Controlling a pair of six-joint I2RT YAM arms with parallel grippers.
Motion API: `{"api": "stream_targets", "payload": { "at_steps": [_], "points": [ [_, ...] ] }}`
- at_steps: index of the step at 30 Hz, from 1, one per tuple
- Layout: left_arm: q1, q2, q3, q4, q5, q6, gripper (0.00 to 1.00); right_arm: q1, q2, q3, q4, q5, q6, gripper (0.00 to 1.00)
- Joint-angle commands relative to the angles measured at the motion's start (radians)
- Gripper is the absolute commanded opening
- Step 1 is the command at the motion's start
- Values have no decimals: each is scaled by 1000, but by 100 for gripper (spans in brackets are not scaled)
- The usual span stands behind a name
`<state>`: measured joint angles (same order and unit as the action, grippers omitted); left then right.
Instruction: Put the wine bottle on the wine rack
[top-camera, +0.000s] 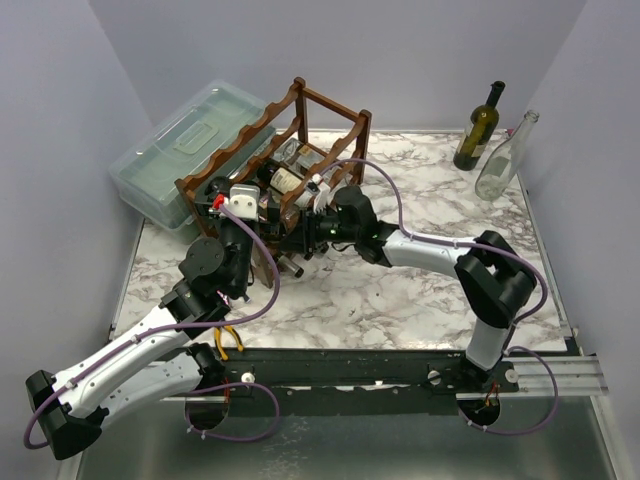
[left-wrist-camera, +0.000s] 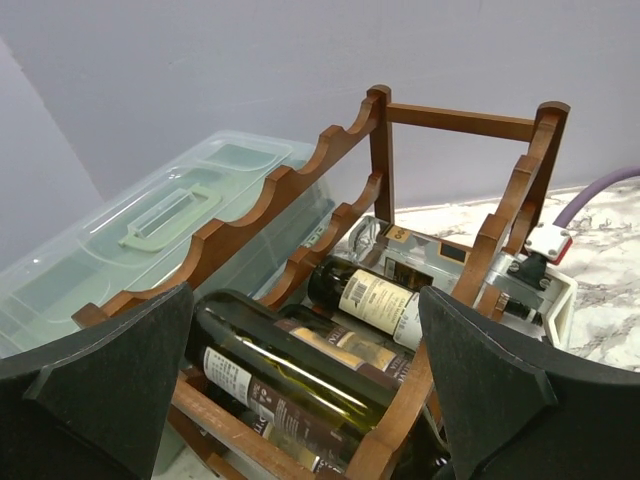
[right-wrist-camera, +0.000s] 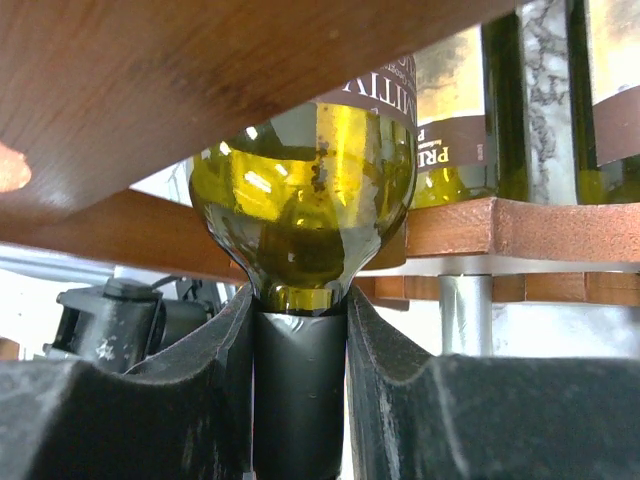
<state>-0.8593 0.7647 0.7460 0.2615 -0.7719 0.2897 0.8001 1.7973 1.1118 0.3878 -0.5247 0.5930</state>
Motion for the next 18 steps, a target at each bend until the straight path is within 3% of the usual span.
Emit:
{"api": "stream_targets", "payload": {
  "at_steps": [1, 8, 11, 15, 18],
  "points": [
    [4, -14, 30, -2, 19, -17, 95, 0, 25, 91, 80, 54, -27, 1],
    [5, -15, 30, -1, 19, -20, 95, 1, 46, 148, -41, 50, -107, 1],
    [5, -14, 30, -2, 20, -20, 95, 1, 50, 154, -63, 34, -126, 16],
    [5, -12, 31, -2, 21, -21, 95, 0, 54, 155, -80, 28, -153, 25],
    [4, -9, 30, -2, 22, -22, 95, 1, 54, 150, -83, 36, -175, 39]
  ]
}}
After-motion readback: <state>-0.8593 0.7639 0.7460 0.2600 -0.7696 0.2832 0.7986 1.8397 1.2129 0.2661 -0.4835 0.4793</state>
